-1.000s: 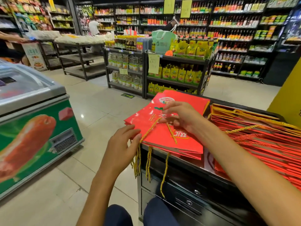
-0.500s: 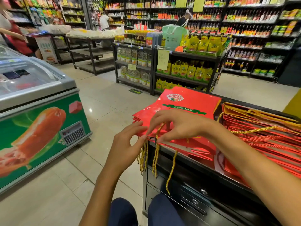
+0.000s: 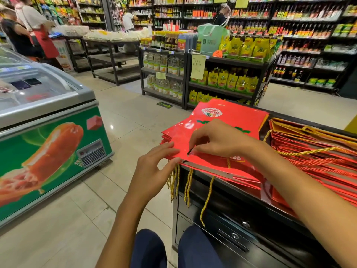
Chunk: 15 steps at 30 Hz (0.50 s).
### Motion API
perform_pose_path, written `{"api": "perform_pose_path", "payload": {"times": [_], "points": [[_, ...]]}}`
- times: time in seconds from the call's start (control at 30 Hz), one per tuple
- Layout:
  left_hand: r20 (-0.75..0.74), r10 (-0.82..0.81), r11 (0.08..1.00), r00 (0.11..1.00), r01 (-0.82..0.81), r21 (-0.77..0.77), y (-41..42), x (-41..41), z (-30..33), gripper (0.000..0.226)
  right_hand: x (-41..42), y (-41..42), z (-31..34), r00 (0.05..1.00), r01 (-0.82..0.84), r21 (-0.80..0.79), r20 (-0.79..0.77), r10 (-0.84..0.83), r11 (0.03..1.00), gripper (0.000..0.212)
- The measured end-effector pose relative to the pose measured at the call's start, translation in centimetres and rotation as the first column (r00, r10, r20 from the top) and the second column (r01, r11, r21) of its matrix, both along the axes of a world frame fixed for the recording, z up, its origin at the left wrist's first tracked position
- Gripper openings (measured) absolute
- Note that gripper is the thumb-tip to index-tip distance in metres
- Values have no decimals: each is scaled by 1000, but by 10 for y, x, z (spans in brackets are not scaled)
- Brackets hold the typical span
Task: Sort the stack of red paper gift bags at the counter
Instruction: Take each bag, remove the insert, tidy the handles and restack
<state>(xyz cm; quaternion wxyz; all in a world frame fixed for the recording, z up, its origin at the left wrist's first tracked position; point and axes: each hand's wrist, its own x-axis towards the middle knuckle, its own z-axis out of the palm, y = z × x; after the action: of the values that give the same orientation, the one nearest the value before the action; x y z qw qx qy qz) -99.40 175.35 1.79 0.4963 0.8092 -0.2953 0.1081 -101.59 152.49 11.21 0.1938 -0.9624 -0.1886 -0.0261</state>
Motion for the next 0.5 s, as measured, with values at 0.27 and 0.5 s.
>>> {"api": "perform_pose_path", "payload": {"times": [0.27,0.5], "points": [[63,-17,1000,998,19,-25,-1,2,-3,26,-3,9,19,991,-81,-198,93,101,977,13],[136,-2,999,991,6,-31,-5,2,-3,24,-6,15,21,990,-95,-253,82,119,963,14]]}}
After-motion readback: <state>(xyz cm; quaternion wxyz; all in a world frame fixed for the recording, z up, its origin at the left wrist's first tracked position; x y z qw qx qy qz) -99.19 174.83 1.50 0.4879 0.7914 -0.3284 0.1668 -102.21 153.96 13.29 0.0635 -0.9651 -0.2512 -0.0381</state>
